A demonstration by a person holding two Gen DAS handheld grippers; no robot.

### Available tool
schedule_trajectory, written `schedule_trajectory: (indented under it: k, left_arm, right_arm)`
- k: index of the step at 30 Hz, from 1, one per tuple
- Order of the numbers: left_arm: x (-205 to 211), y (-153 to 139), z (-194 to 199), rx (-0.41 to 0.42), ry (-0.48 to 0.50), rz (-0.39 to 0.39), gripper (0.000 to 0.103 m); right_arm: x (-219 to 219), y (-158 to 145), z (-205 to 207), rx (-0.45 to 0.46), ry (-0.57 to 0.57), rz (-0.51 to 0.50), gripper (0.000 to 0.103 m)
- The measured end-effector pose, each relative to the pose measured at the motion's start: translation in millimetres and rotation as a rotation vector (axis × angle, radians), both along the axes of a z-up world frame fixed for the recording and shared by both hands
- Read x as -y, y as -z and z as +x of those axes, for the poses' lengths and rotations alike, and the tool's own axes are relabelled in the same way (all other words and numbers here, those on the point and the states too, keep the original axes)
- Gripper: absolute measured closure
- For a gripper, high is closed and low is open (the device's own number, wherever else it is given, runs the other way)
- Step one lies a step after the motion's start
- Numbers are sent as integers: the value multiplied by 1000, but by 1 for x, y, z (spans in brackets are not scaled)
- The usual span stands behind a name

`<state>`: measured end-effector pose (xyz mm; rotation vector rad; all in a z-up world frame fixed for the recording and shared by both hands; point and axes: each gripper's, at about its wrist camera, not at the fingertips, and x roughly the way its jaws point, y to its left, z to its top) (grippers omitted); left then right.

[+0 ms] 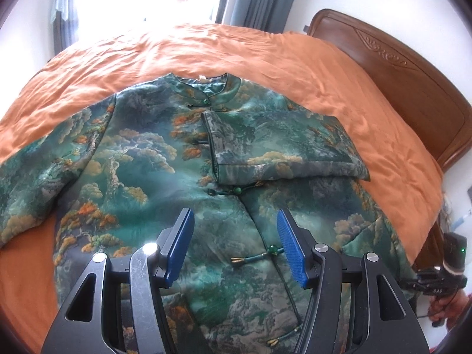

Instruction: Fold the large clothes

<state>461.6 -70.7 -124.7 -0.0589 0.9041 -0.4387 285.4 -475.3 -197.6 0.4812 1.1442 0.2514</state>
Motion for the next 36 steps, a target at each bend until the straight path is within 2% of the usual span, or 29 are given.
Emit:
schedule_trajectory:
  k: [3,7,9,11,14,16,18,23,25,26,28,30,34,36]
  left_arm:
    - [-6,-1,-5,8,6,-5,42]
    - [-10,3,-8,-8,2,-2,41]
    - [-10,4,-13,-19,6,-3,38]
    - [-12,4,-21,-19,17,-2,35]
    - [-14,2,-37,4,33,23,31]
    - [-16,1,-47,13,40,35,28]
    - [-20,0,-56,22,42,44,25]
    - [-27,-9,-77,89,30,108,16]
    - [-28,-12,-85,124,21,139,11]
    - [-28,-13,-89,140,13,152,9]
    - [-30,-16,-95,164,-8,168,6]
    - [-33,-19,-101,185,-40,169,5]
    - [-46,-16,-103,159,-104,132,5]
    - [-55,-11,-105,151,-146,138,5]
  right_arm:
    - [-15,-4,-6,4,-36,10,92]
    - [-8,-5,-6,26,-24,-69,90]
    - [-2,-2,-1,31,19,-124,80]
    - [4,0,2,43,44,-161,74]
    - [15,0,6,41,63,-175,73]
    - [16,-3,8,38,62,-189,66]
    - [16,-11,9,55,69,-229,55]
    - [15,-39,-1,106,133,-330,52]
    - [5,-55,-6,145,144,-372,47]
    - [-3,-64,-9,170,147,-398,39]
    - [-24,-80,-14,225,149,-450,33]
    - [-48,-95,-18,284,144,-495,20]
    - [-101,-113,-15,393,100,-557,18]
    - [-129,-118,-10,462,54,-575,18]
